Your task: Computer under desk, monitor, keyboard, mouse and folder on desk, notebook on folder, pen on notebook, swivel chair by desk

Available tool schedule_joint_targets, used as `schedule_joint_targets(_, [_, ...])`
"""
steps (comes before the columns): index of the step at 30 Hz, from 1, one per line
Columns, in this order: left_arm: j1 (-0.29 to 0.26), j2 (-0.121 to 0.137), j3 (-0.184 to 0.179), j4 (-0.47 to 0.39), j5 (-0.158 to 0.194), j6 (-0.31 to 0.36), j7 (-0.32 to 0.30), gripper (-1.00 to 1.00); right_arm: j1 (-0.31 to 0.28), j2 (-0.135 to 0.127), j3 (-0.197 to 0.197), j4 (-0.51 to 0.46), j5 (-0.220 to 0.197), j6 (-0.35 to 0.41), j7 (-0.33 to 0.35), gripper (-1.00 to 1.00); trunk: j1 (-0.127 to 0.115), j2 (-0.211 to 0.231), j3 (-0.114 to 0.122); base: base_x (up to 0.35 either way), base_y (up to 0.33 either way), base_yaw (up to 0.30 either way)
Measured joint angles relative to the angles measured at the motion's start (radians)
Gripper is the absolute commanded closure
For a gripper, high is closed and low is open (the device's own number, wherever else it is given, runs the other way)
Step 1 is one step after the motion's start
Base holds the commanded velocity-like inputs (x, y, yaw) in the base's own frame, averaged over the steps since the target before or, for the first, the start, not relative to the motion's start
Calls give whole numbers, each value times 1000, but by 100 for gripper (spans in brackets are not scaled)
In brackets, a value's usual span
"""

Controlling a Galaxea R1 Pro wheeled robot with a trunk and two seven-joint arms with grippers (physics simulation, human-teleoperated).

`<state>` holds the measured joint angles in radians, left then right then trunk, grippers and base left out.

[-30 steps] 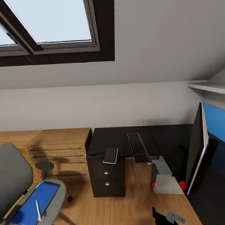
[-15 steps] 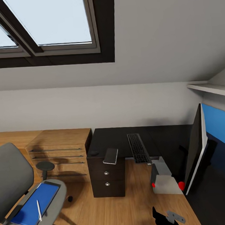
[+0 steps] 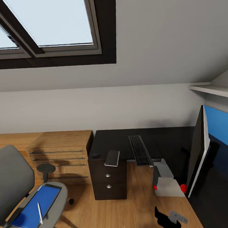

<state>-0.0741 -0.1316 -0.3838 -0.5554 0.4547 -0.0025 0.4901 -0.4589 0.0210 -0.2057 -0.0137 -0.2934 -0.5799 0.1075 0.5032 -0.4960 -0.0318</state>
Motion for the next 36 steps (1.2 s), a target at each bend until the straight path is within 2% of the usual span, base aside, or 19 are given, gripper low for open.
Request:
schedule_joint_targets(3, [0, 0, 0, -1, 0, -1, 1, -100, 0, -1, -4, -50, -5, 4, -3, -100, 0, 0, 0, 0, 0, 0])
schedule_joint_targets(8, [0, 1, 1, -2, 1, -6, 3, -100, 0, -1, -9, -188, -24, 32, -29, -100, 0, 0, 0, 0, 0, 0])
schedule_joint_targets(9, [0, 1, 1, -2, 0, -11, 3, -100, -1, 0, -15, -236, -27, 64, -53, -100, 0, 0, 0, 0, 0, 0])
schedule_joint_targets(12, [0, 2, 2, -2, 0, -20, 3, -100, 0, 0, -14, -290, -34, 135, -92, -100, 0, 0, 0, 0, 0, 0])
schedule_joint_targets(19, [0, 2, 2, -2, 0, -32, 2, -100, 0, 6, -9, -342, -24, 295, -138, -100, 0, 0, 0, -1, 0, 0])
schedule_joint_targets(25, [0, 5, 2, -2, 0, -34, 2, -100, 1, 9, -5, -346, 8, 316, -145, -100, 0, 0, 0, -110, 0, 0])
schedule_joint_targets(29, [0, 6, 2, -2, 0, -35, 2, -100, 3, 12, -4, -344, 18, 305, -147, -100, 1, 0, 0, -260, 0, 0])
schedule_joint_targets(36, [0, 6, 2, -2, 0, -35, 2, -100, 4, 31, -3, -311, 27, 275, -145, -100, 1, 0, 0, -318, 0, 0])
